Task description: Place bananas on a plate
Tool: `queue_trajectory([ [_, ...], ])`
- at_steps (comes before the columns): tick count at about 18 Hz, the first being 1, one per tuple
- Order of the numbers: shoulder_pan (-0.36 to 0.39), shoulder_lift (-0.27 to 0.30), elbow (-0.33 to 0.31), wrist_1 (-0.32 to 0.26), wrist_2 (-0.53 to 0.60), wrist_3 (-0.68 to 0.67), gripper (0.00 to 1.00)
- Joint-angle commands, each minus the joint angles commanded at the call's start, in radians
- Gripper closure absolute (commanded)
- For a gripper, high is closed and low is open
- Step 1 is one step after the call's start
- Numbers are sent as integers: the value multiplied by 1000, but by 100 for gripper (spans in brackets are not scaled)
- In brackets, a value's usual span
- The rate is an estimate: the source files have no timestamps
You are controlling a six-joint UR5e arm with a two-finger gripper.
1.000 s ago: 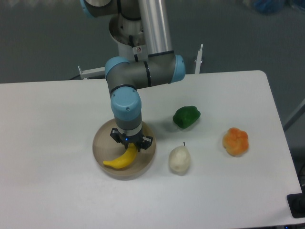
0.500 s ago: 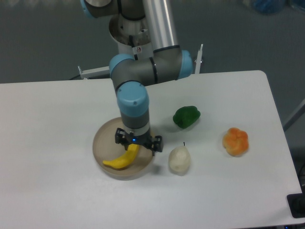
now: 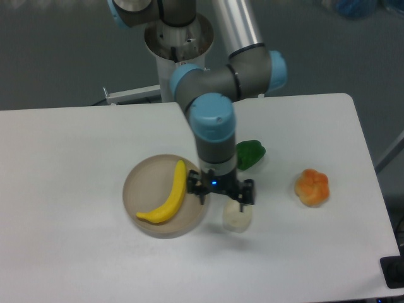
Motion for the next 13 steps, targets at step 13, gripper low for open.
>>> queue_trajectory([
  [13, 150, -8, 77, 0, 60, 382, 0],
])
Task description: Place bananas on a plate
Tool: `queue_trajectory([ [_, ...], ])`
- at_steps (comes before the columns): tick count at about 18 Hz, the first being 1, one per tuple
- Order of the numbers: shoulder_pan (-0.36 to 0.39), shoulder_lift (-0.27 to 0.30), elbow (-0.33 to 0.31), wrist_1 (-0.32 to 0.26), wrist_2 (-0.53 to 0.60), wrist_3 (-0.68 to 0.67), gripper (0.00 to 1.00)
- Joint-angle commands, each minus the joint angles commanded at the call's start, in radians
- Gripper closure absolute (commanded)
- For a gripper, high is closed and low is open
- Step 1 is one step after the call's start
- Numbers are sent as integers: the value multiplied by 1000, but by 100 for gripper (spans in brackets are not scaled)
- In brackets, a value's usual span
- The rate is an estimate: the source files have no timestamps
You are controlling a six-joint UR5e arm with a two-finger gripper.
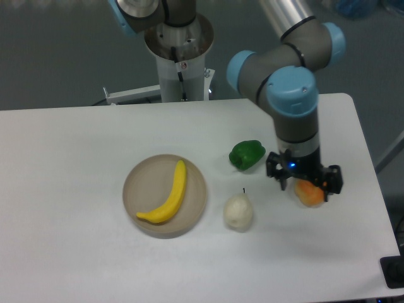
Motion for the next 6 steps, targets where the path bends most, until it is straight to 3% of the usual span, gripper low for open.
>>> queue_trajectory([
  [6, 9, -20, 23, 2, -3, 9, 0],
])
